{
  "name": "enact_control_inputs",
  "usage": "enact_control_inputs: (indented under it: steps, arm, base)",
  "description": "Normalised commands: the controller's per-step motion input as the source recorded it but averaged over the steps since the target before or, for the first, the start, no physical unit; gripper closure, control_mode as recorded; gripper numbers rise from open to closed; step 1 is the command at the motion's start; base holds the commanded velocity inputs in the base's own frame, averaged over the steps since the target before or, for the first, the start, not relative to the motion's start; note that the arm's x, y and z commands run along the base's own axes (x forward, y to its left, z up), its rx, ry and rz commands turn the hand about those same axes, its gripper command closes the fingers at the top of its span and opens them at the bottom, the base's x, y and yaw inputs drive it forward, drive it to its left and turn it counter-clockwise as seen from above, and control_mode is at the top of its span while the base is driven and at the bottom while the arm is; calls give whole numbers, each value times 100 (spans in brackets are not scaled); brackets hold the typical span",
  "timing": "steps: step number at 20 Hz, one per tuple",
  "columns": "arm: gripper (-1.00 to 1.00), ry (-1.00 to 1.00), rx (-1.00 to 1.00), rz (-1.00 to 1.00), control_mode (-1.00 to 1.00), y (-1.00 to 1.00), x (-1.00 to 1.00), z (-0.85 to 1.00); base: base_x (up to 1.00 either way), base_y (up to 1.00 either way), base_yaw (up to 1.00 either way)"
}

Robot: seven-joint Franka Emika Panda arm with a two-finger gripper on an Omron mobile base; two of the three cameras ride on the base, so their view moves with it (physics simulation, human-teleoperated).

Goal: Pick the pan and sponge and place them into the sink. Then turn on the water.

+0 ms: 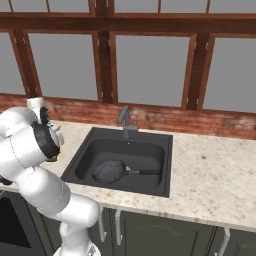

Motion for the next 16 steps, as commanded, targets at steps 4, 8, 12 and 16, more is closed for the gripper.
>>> enact_control_inputs:
  steps: [4, 8, 12, 16]
  arm:
    - [-100, 5, 0, -6, -100, 19, 35, -27]
    - [-100, 7, 0, -6, -100, 32, 37, -43]
    - [-100, 9, 0, -5, -100, 23, 38, -40]
    - [-100, 6, 0, -3, -100, 7, 36, -44]
  base:
    - [0, 0, 0]
    - [0, 0, 0]
    - [0, 0, 0]
    - [0, 0, 0]
